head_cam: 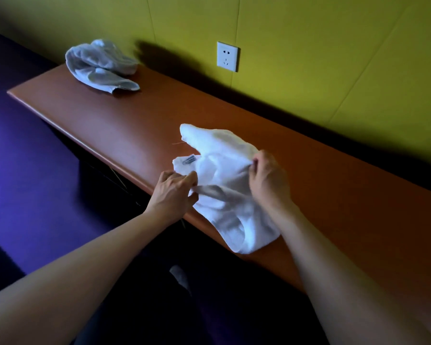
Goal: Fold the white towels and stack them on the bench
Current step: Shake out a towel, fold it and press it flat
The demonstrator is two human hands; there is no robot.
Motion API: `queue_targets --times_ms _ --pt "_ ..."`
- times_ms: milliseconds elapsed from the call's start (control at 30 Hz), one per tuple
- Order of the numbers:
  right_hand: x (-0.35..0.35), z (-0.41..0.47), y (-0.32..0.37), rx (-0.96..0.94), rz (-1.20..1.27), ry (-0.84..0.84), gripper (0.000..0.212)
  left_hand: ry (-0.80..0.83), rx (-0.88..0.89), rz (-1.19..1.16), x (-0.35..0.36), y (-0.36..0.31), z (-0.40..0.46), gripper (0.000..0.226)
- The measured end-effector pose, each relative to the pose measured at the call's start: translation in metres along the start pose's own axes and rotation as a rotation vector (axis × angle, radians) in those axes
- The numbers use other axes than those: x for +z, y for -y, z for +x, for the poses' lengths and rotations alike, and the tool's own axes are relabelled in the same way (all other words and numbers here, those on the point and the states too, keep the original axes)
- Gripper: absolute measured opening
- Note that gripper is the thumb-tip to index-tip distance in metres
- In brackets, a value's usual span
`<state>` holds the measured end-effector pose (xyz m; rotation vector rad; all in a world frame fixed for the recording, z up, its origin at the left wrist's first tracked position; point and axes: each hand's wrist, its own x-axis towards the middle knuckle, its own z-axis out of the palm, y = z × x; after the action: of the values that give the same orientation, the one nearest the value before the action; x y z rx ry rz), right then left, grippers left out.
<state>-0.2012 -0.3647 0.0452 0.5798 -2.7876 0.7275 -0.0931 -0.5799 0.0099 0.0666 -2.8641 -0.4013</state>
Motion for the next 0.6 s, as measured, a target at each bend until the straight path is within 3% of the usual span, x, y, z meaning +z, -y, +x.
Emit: queue_targets --times_ms 100,267,367,433,500,600 --pt "-0.02 -0.008 -0.021 0.156 0.144 -0.141 0.014 -0.022 0.021 -0.079 -0.01 -0.012 0.003 0.015" --pt "-0.053 -0.031 -0.044 0.202 0.062 -0.213 0.02 -0.126 0.02 -0.361 -0.035 -0.066 0.02 0.017" --pt "-0.08 -0.047 -0.033 0.091 0.305 -0.103 0.021 -0.086 0.029 -0.49 -0.057 -0.094 0.029 0.019" --pt "-0.092 -0.068 -0.01 0.027 0.48 -0.019 0.038 -0.058 0.048 -0.509 -0.07 -0.113 0.032 0.015" --pt "-0.089 -0.086 0.007 0.035 0.432 0.005 0.05 -0.054 0.076 -0.537 -0.083 -0.132 0.034 0.012" --pt "-0.084 -0.095 0.017 0.219 0.211 -0.195 0.037 -0.093 0.193 -0.549 -0.11 -0.157 0.031 0.011"
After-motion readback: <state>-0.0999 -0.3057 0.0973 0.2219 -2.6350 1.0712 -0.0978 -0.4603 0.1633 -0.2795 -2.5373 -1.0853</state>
